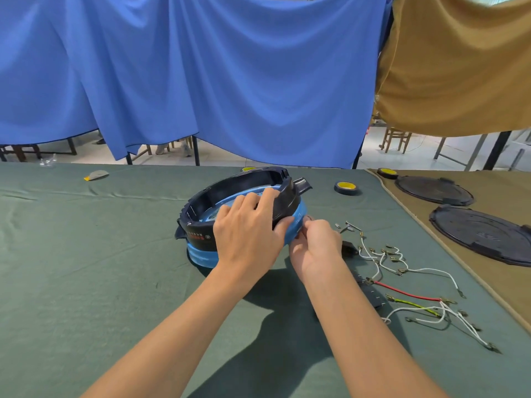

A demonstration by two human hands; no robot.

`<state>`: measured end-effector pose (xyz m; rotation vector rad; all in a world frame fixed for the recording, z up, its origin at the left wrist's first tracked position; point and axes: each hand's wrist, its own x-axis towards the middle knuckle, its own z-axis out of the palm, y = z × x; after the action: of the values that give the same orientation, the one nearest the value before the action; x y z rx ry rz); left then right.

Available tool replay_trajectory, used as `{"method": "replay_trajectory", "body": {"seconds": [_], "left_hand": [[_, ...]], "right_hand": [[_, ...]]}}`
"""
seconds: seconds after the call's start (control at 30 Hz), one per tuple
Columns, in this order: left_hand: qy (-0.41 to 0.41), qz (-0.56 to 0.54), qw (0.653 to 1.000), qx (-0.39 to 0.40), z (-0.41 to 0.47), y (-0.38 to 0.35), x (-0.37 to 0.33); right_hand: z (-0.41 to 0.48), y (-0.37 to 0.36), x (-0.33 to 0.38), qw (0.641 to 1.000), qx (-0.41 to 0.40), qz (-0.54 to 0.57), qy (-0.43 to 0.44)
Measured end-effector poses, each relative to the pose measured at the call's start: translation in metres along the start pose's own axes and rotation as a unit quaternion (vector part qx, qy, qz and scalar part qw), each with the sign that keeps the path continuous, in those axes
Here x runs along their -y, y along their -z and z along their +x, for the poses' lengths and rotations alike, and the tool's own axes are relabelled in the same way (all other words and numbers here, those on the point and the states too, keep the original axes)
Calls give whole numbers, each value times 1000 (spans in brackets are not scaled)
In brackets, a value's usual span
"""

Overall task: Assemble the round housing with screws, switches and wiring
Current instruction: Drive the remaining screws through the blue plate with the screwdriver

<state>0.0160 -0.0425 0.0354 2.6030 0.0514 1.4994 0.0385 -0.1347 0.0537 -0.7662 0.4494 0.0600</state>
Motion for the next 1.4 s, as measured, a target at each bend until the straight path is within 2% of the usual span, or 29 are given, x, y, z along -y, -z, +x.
{"method": "replay_trajectory", "body": {"seconds": [0.17,0.4,0.6,0.73,0.87,0.93,1.0,1.2,1.27,1.4], "left_hand": [[57,-40,995,72,8,0,0],[-79,53,991,93,-2,0,13],[-126,87,978,139,13,18,27],[-19,23,987,159,28,32,26],[104,-100,982,126,48,47,24],[171,-179,962,118,59,57,26],[238,-271,926,113,68,66,28],[379,-502,767,126,77,85,44],[416,-540,717,148,74,85,50],[463,-558,665,181,60,76,64]], "right_hand": [[2,1,-8,1000,8,9,-8],[9,9,-6,999,29,-35,-23],[5,4,8,983,185,0,19],[-5,-16,21,968,243,-22,59],[-25,-48,42,955,272,-76,89],[-36,-64,53,947,292,-101,91],[-46,-78,60,938,314,-118,90],[-64,-103,61,907,382,-160,78],[-64,-107,54,904,382,-175,78],[-54,-106,36,901,371,-214,70]]}}
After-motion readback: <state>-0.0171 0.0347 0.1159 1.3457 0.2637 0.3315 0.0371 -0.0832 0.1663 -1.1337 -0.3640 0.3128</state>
